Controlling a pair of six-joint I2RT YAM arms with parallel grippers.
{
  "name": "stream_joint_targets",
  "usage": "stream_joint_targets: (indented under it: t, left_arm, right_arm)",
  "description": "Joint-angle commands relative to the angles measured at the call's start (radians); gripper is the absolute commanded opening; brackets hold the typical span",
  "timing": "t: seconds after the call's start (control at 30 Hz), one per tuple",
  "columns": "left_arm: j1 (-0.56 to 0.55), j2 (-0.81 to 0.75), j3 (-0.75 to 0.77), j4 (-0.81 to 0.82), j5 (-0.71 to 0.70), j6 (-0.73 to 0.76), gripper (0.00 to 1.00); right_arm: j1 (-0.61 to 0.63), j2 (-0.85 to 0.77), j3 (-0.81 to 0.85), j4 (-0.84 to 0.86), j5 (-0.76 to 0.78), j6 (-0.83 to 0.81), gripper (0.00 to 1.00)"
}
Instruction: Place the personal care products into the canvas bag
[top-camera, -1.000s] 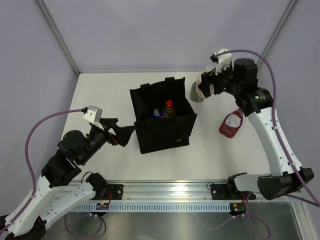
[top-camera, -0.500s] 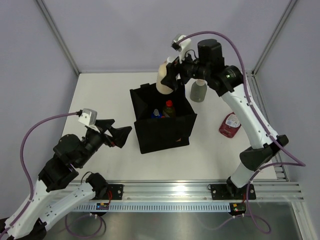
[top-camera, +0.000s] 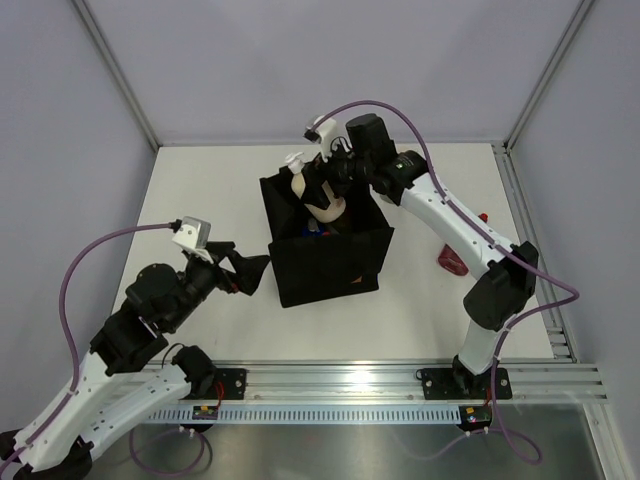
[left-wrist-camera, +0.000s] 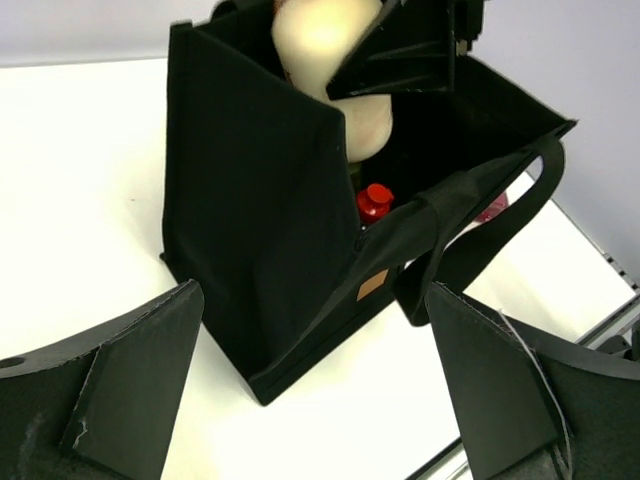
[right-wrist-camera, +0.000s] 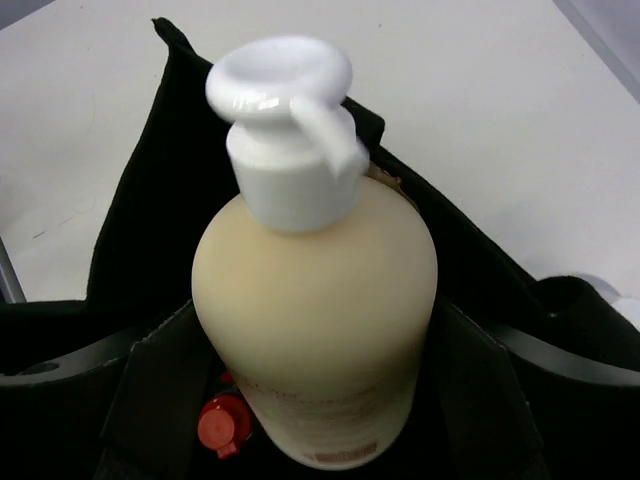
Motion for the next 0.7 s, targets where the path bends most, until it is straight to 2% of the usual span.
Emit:
stream_joint_targets:
  t: [0.0, 0.07, 0.2, 0.47, 0.6, 0.67]
  left_arm:
    - [0.002, -0.010, -0.019, 0.053, -0.002, 0.013, 0.99]
    - [0.002, -0.018, -0.025, 0.054, -0.010, 0.013, 0.99]
    - [0.004, -0.017, -0.027, 0.059, -0.008, 0.013, 0.99]
    - [0.004, -0.013, -0.028, 0.058, -0.007, 0.005, 0.99]
    - [0.002, -0.027, -0.030, 0.051, -0.015, 0.002, 0.99]
    - [0.002, -0.032, -0.034, 0.051, -0.018, 0.001, 0.99]
  right_arm:
    - [0.009, 0.023, -0.044, 0.010, -0.086, 0.039, 0.00]
    - [0.012, -0.016, -0.071, 0.076, -0.187, 0.067, 0.00]
    - [0.012, -0.016, -0.026, 0.102, -0.377, 0.171, 0.00]
    - [0.022, 0.000, -0.018, 0.226, -0.473, 0.388, 0.00]
    - [0.048, 0.000, -0.113, 0.225, -0.433, 0.322, 0.01]
    - [0.050, 0.016, -0.156, 0.186, -0.415, 0.259, 0.06]
